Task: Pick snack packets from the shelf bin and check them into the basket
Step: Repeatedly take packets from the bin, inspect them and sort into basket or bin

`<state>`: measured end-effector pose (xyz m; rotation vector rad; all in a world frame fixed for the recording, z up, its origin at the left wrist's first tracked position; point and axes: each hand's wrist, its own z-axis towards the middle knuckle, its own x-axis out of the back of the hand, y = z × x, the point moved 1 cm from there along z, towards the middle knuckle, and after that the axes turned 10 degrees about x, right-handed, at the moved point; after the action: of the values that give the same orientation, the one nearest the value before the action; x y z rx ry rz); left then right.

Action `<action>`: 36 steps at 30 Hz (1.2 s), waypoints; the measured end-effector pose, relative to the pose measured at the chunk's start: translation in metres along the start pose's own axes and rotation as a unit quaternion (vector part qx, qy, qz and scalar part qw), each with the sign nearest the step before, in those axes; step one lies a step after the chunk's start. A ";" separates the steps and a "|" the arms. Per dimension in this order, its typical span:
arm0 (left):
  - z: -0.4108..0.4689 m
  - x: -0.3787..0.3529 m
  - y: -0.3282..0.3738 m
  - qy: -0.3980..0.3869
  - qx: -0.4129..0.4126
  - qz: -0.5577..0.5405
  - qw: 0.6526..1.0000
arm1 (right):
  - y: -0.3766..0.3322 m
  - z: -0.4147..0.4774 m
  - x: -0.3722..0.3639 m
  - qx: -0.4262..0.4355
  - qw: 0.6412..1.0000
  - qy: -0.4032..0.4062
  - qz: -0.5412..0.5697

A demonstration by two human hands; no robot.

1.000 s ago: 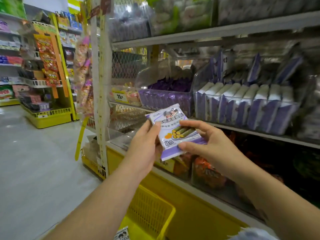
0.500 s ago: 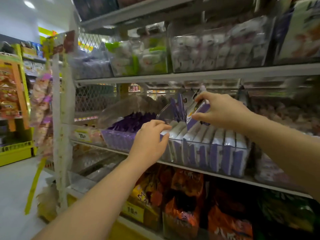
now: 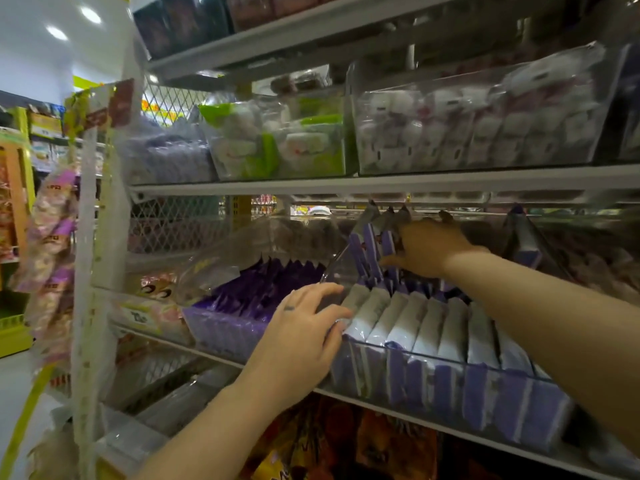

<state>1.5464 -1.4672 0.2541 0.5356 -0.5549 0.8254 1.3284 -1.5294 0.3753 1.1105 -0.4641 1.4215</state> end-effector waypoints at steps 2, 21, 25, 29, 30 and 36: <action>-0.001 -0.004 0.000 0.005 -0.003 -0.014 1.000 | 0.004 0.003 0.003 0.003 0.999 -0.032 -0.003; 0.000 0.002 0.022 -0.013 0.078 0.001 0.997 | 0.039 -0.077 0.050 0.013 0.997 -0.034 -0.068; -0.001 0.001 0.030 -0.018 0.095 0.002 0.995 | 0.063 -0.105 0.057 -0.036 0.993 -0.103 -0.035; 0.000 0.003 0.037 -0.030 0.117 0.011 0.993 | 0.066 -0.109 0.058 -0.047 0.994 -0.093 -0.018; 0.000 0.004 0.039 -0.037 0.122 0.014 0.992 | 0.066 -0.109 0.058 -0.054 0.994 -0.089 -0.026; 0.000 0.011 0.044 -0.072 0.143 0.038 0.986 | 0.066 -0.110 0.059 -0.095 0.992 -0.039 -0.080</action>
<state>1.5172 -1.4366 0.2714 0.8459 -0.5963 0.9500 1.2399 -1.4219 0.3946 1.0279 -0.5409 1.1724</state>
